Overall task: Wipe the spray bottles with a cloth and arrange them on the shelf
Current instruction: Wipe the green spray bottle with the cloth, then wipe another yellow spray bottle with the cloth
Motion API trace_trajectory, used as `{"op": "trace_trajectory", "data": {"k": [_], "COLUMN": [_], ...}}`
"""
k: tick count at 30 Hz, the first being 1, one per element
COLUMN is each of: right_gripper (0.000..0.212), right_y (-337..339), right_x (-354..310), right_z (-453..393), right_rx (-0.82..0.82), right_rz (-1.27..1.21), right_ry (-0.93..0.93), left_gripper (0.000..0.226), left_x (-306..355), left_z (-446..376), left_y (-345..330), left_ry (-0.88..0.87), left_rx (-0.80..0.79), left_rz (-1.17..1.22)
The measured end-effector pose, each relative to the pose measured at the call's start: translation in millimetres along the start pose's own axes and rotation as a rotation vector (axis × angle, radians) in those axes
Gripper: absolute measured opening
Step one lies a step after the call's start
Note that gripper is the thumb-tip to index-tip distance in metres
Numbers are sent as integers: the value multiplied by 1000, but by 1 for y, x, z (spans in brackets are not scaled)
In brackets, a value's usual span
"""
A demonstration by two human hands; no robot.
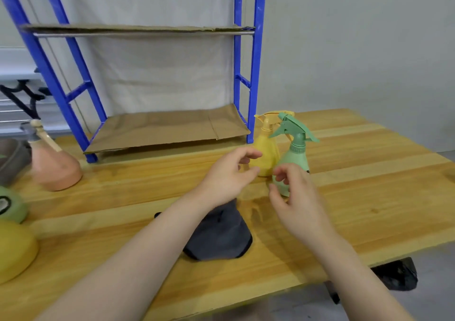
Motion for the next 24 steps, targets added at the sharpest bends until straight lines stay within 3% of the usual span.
{"op": "trace_trajectory", "data": {"k": [4, 7, 12, 20, 24], "right_gripper": [19, 27, 39, 42, 33], "right_y": [-39, -74, -110, -160, -167], "right_x": [-43, -68, -91, -145, -155], "right_z": [-2, 2, -1, -1, -8], "right_rx": [-216, -387, -508, -664, -659], "right_rz": [-21, 37, 97, 102, 146], "right_ry": [85, 124, 84, 236, 234], "left_gripper": [27, 26, 30, 30, 34], "left_x": [-11, -25, -45, -35, -61], "left_z": [50, 100, 183, 285, 320], "left_y": [37, 67, 108, 144, 152], "left_ry": [23, 91, 153, 108, 194], "left_rx": [70, 157, 376, 877, 1182], "left_rz": [-102, -173, -212, -493, -400]}}
Point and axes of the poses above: each hand's wrist, its own z-axis away from the middle knuckle, its own y-axis out of the back of the hand, x = y × z, the point moved 5 cm from there along -z, towards the middle knuckle, and after that the axes turned 12 degrees about -x, right-handed, at the moved point
